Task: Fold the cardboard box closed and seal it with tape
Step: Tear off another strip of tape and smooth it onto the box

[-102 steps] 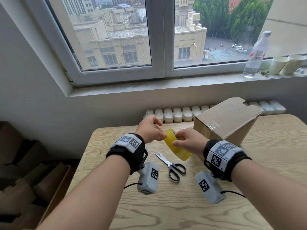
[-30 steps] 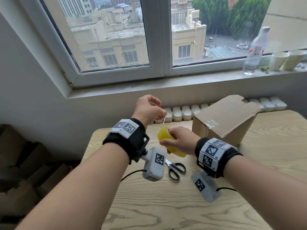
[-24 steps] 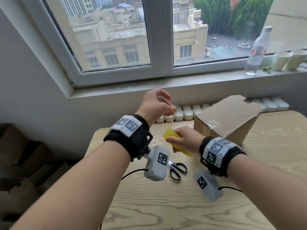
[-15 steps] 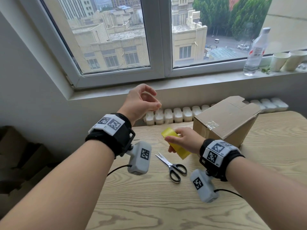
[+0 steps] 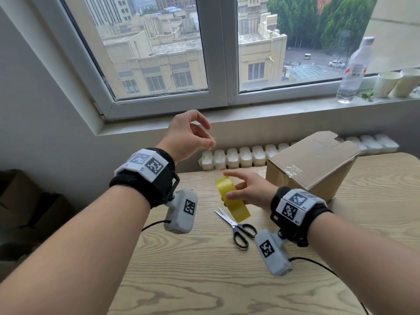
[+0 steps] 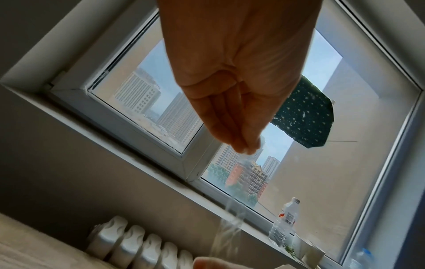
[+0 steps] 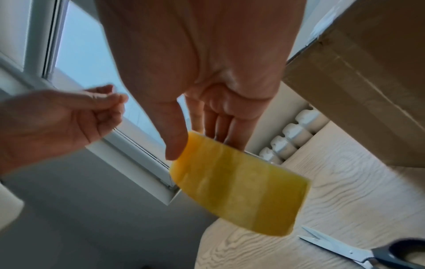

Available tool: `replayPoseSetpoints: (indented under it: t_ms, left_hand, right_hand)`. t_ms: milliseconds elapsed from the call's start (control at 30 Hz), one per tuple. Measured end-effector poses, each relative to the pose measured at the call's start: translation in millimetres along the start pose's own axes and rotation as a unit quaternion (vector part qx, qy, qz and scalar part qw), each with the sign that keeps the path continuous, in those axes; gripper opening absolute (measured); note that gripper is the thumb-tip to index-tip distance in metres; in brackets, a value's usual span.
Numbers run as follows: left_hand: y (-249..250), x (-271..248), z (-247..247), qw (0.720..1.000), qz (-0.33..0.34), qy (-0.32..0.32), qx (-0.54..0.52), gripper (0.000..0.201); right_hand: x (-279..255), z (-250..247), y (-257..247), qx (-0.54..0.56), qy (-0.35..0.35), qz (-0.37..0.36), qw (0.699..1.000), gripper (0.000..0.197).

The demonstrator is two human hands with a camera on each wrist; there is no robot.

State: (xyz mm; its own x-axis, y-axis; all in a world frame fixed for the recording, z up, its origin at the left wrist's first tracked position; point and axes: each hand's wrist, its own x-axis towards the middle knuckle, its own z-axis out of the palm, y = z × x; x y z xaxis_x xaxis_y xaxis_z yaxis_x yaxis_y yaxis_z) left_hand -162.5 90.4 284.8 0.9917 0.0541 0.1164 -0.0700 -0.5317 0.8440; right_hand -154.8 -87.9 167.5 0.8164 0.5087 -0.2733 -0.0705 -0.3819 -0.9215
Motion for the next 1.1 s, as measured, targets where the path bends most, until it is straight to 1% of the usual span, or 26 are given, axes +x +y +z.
replayPoseSetpoints:
  t_ms: [67, 133, 200, 267, 333, 433, 533, 633, 767, 867, 967, 1100]
  left_hand:
    - [3.8, -0.2, -0.6, 1.0, 0.009, -0.009, 0.026, 0.031]
    - [6.6, 0.8, -6.0, 1.0, 0.012, 0.008, 0.026, 0.031]
    - [8.2, 1.9, -12.5, 1.0, 0.007, 0.016, 0.015, 0.032]
    - [7.4, 0.5, -15.7, 1.0, -0.004, 0.001, 0.023, 0.033]
    - [3.8, -1.9, -16.1, 0.999, -0.014, -0.009, 0.037, 0.032]
    - [-4.4, -5.2, -16.7, 0.999, -0.024, -0.004, 0.043, 0.03]
    - [-11.1, -8.7, -16.8, 0.999, -0.019, 0.01, 0.044, 0.028]
    - [-12.5, -10.2, -18.7, 0.998, -0.007, 0.0, 0.07, 0.028]
    - [-15.6, -10.0, -33.1, 0.996, -0.013, 0.0, 0.083, 0.029]
    - [-26.9, -13.0, -42.7, 0.997, -0.029, 0.006, 0.072, 0.029]
    - [-42.9, -15.0, -47.4, 0.997, -0.049, 0.024, 0.049, 0.031]
    - [-60.5, -14.2, -49.0, 0.997, -0.06, 0.022, 0.049, 0.032]
  right_hand:
    - [0.8, 2.3, 2.5, 0.017, -0.006, 0.019, 1.0, 0.062]
    - [1.3, 5.8, 3.7, 0.034, -0.006, 0.029, 0.999, 0.055]
    - [2.4, 8.8, 6.0, 0.018, 0.009, 0.026, 0.999, 0.047]
    - [3.5, 11.8, 8.9, 0.004, 0.015, 0.024, 1.0, 0.04]
    - [5.2, 15.3, 13.0, 0.022, 0.002, 0.03, 0.999, 0.036]
    - [9.1, 19.2, 16.7, 0.062, -0.023, 0.046, 0.997, 0.048]
    - [16.8, 25.8, 16.4, 0.021, -0.05, 0.055, 0.997, 0.054]
    - [25.0, 40.6, 14.5, -0.034, -0.068, 0.058, 0.995, 0.052]
    - [36.3, 60.8, 15.9, -0.097, -0.067, 0.053, 0.992, 0.038]
    - [41.7, 69.9, 17.6, -0.084, -0.056, 0.057, 0.993, 0.035]
    - [47.1, 77.2, 21.3, -0.062, -0.062, 0.076, 0.993, 0.035]
    - [56.6, 87.7, 30.3, -0.033, -0.063, 0.103, 0.992, 0.044]
